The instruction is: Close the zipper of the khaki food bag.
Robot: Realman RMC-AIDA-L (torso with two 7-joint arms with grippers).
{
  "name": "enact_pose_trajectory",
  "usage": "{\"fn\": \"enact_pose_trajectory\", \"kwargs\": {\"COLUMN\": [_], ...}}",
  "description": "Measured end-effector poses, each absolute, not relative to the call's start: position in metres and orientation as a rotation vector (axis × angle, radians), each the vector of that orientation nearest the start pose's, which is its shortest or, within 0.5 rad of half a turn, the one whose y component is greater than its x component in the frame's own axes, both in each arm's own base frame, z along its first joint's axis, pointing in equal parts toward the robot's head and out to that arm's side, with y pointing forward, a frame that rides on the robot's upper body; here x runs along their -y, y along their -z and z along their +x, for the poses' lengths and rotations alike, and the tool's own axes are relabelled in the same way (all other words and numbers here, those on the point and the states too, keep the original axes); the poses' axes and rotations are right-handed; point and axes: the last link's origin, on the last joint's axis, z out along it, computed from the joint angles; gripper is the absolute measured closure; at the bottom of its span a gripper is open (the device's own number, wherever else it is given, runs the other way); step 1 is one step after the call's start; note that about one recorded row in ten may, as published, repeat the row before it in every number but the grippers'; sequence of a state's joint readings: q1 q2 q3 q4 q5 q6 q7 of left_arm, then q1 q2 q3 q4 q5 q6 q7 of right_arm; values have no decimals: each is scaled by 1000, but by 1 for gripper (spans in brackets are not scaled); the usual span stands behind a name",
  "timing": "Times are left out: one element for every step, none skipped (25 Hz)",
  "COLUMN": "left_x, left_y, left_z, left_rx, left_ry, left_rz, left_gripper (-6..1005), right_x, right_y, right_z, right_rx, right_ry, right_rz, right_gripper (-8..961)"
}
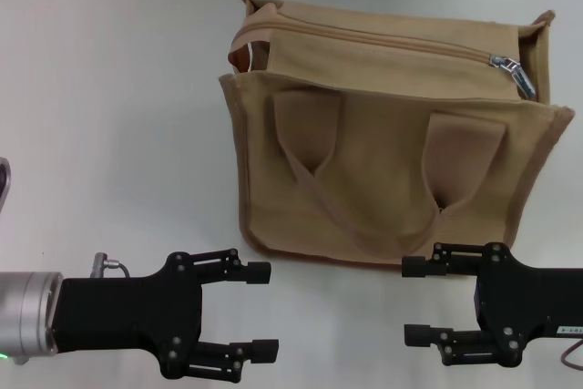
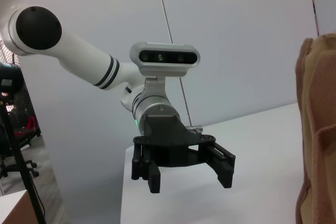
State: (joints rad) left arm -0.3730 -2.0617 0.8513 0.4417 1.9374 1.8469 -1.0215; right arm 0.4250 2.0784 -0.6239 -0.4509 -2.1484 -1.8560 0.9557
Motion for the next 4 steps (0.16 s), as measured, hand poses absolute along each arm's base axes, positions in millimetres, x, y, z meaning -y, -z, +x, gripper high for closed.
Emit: {"fn": "enact_pose_trajectory", "kwargs": {"left_x": [-224, -224, -225, -224], "left_y": [32, 32, 32, 32], "left_z": [-281, -281, -281, -281], "left_rx": [438, 437, 436, 436], "left_ry": [1008, 1007, 1007, 1006], "left_rz": [-2980, -2980, -2980, -2980], "left_gripper": [166, 166, 166, 166], "right_x": [-235, -235, -235, -236], "right_y": [29, 29, 29, 29], "right_z": [283, 283, 283, 283], "right_rx": [-349, -349, -349, -349], "right_ry": [-939, -940, -940, -942], "right_rz": [-2964, -2964, -2965, -2967], "right_gripper": [242, 242, 242, 242]}}
